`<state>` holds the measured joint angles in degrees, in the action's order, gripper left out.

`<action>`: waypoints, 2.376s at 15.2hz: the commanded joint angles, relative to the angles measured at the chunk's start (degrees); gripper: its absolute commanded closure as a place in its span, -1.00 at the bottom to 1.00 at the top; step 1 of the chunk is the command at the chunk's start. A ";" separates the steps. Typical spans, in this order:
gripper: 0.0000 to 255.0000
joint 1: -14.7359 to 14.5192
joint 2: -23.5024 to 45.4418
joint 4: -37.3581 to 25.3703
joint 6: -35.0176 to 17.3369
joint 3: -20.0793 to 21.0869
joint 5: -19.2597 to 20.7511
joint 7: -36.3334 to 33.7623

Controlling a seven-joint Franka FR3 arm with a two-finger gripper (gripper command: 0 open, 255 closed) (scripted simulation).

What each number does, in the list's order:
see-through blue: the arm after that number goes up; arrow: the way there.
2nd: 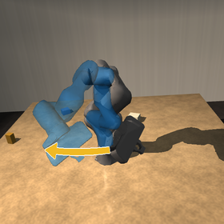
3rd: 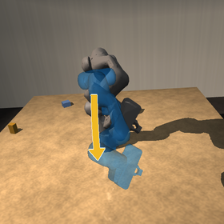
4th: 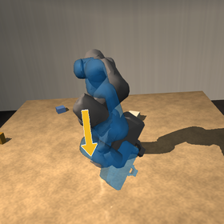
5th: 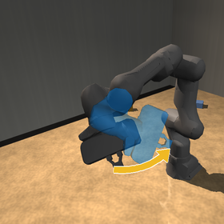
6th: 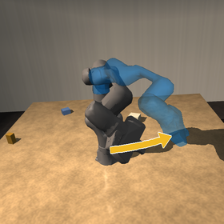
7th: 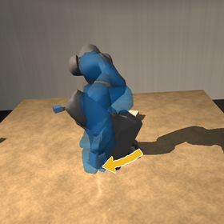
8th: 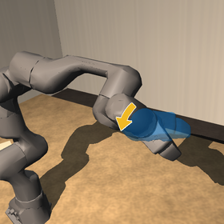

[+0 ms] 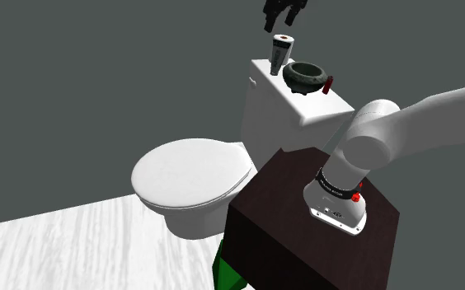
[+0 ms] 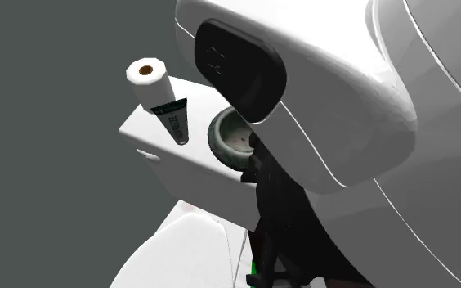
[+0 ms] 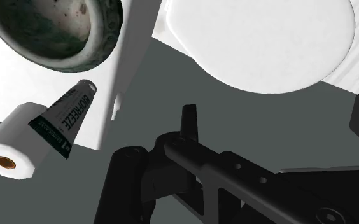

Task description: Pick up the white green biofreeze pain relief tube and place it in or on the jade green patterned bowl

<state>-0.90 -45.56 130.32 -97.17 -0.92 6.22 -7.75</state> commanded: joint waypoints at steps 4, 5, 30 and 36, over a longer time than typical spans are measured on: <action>-1.00 0.75 3.63 -0.98 -1.85 -3.59 1.47 3.77; -1.00 0.97 4.96 -1.44 -2.46 -4.77 1.88 5.02; -1.00 4.95 46.27 -25.92 -11.87 -26.73 -4.26 34.84; -1.00 5.09 46.99 -23.18 -15.27 -26.85 -4.60 35.07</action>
<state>4.21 1.38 106.95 -112.18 -27.78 1.64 27.36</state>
